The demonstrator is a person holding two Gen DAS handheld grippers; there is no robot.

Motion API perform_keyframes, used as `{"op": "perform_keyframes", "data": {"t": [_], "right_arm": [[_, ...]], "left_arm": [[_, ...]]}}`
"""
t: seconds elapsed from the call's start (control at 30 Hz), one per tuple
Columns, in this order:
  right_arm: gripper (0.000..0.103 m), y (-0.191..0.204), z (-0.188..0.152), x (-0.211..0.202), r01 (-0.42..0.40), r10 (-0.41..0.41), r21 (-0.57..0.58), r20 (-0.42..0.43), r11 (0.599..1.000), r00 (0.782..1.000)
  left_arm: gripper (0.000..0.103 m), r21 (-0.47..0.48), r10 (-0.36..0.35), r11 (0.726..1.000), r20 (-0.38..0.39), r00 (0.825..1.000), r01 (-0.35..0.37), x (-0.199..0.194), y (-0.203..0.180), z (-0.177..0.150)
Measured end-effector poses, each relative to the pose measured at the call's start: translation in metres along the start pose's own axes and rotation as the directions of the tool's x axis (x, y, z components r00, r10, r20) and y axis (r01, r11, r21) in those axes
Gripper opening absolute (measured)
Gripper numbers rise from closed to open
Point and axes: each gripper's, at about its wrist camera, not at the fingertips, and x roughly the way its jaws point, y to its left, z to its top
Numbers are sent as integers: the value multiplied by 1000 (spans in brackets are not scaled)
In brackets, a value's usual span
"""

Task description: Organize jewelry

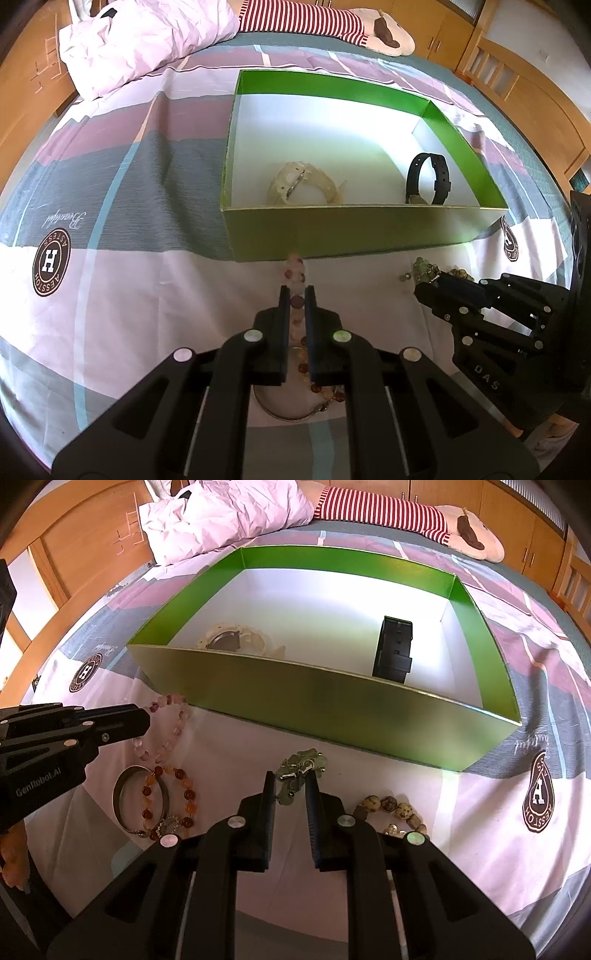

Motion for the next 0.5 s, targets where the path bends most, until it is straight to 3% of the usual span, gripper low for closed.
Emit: {"op": "perform_keyframes", "data": {"t": [0.5], "right_arm": [[16,1,0,1,4,-4,-5,-2,1000,1000]], "left_arm": [[8,10,3,1000,1,1000,-3,-2,-4,-1]]}}
